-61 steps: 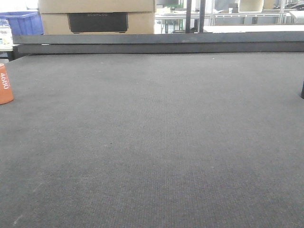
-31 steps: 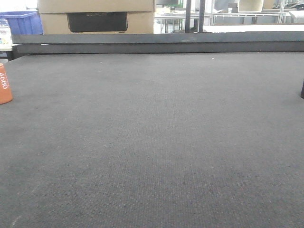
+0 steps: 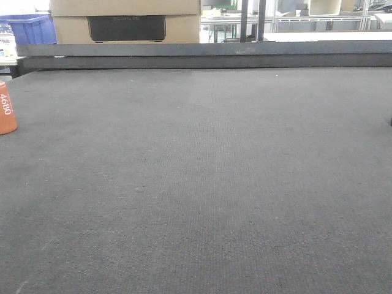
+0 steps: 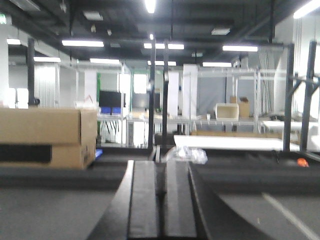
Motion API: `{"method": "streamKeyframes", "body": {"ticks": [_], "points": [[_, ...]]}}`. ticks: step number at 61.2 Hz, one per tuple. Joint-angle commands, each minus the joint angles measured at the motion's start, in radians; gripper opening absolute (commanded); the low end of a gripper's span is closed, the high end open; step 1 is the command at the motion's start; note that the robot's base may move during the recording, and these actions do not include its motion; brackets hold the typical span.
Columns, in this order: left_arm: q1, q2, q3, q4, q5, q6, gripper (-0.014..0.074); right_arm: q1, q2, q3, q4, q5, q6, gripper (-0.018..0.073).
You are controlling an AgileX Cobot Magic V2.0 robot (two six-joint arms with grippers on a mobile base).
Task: Place cylindrical capacitor in blue bin on shelf
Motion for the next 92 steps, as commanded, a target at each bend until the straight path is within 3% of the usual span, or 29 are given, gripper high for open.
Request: {"method": "streamKeyframes", "body": {"ticks": [1,5,12,17,22,32,51,66,81,92], "points": [[0.003,0.094,-0.124,0.022,0.157,-0.005,-0.0109,0.002,0.073,-0.121,0.005,0.079,0.002,-0.0162],[0.003,0.153,-0.181,0.022,0.186,-0.005,-0.0079,0.002,0.139,-0.176,0.005,0.096,0.002,-0.0155],[0.003,0.263,-0.260,0.024,0.189,-0.005,0.0072,0.002,0.260,-0.248,0.005,0.118,0.002,-0.0039],[0.003,0.326,-0.282,0.026,0.192,-0.005,0.0237,0.002,0.337,-0.285,0.005,0.168,0.002,0.0099],[0.000,0.383,-0.294,0.026,0.192,-0.005,0.0405,0.002,0.413,-0.297,0.005,0.172,0.002,0.0298],[-0.036,0.430,-0.292,0.026,0.169,-0.005,0.0552,0.002,0.540,-0.297,0.005,0.162,0.002,0.0571],[-0.105,0.450,-0.292,0.026,0.164,-0.005,0.0582,0.002,0.841,-0.264,-0.014,0.108,0.002,0.0548],[-0.109,0.450,-0.292,0.026,0.164,-0.005,0.0582,0.002,1.133,-0.128,-0.014,-0.411,0.002,0.0548],[-0.109,0.450,-0.292,0.026,0.164,-0.005,0.0582,-0.014,1.494,-0.123,0.012,-0.894,0.002,0.0548],[-0.109,0.450,-0.292,0.026,0.164,-0.005,0.0582,-0.029,1.683,-0.132,0.035,-1.127,0.002,0.0548]]}}
